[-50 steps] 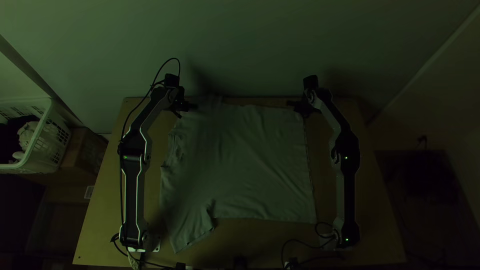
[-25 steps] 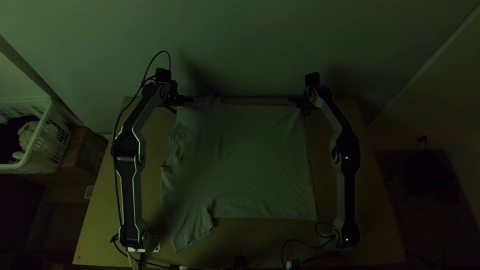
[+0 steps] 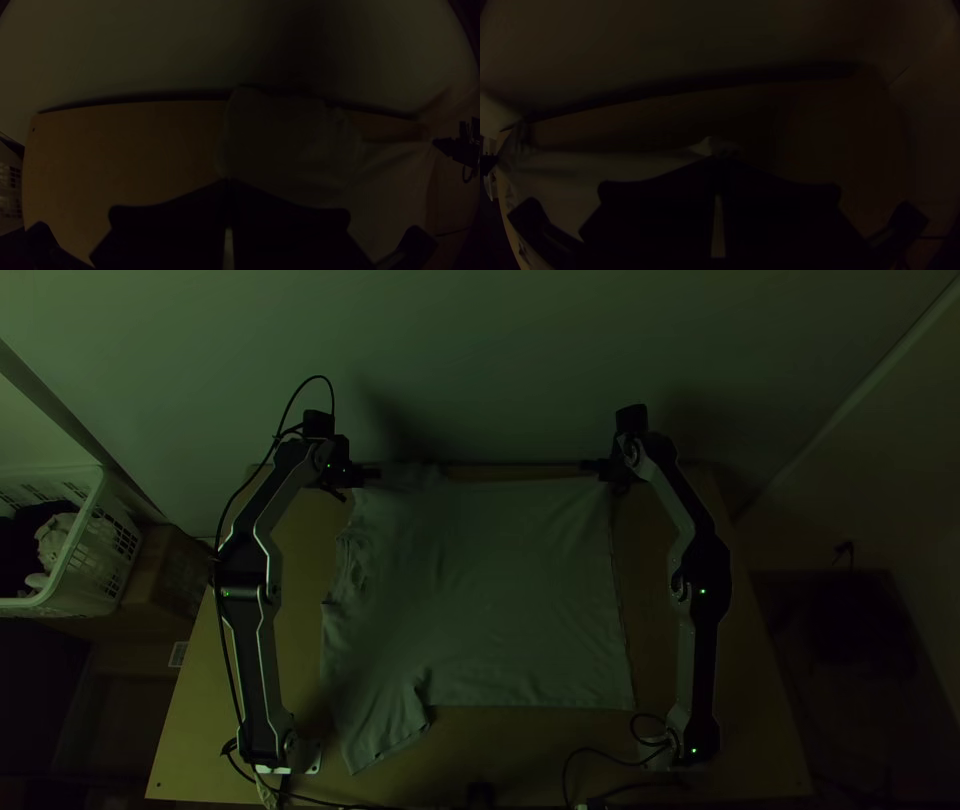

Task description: Fold the t-shirt

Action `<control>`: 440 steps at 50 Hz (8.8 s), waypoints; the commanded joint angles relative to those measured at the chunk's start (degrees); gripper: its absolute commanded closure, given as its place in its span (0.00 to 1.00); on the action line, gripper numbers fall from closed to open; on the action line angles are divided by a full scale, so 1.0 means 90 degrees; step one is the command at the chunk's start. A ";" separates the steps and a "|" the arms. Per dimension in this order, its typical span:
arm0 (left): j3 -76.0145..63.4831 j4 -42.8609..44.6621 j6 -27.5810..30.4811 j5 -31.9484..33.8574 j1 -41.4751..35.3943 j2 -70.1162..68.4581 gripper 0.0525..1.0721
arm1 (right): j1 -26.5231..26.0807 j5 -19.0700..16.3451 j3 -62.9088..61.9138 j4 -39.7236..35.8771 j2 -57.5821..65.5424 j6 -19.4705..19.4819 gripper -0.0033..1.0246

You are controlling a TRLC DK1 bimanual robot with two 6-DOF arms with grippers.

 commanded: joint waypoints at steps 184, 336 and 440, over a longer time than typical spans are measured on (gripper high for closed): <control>-0.8671 -0.4179 -0.1161 0.0620 -0.1319 -0.8143 0.05 | 0.1664 -0.0157 -0.8766 -0.1550 -0.9076 0.1320 0.07; -0.8320 -0.2226 -0.1854 0.0258 -0.2061 -0.6668 0.97 | 0.1156 -0.1485 -0.9400 -0.2449 -0.6478 0.0704 0.97; -0.2333 -0.1816 -0.1327 0.1723 0.0263 -0.2283 0.04 | -0.0084 -0.0870 -0.1754 -0.2781 -0.1371 0.0870 0.40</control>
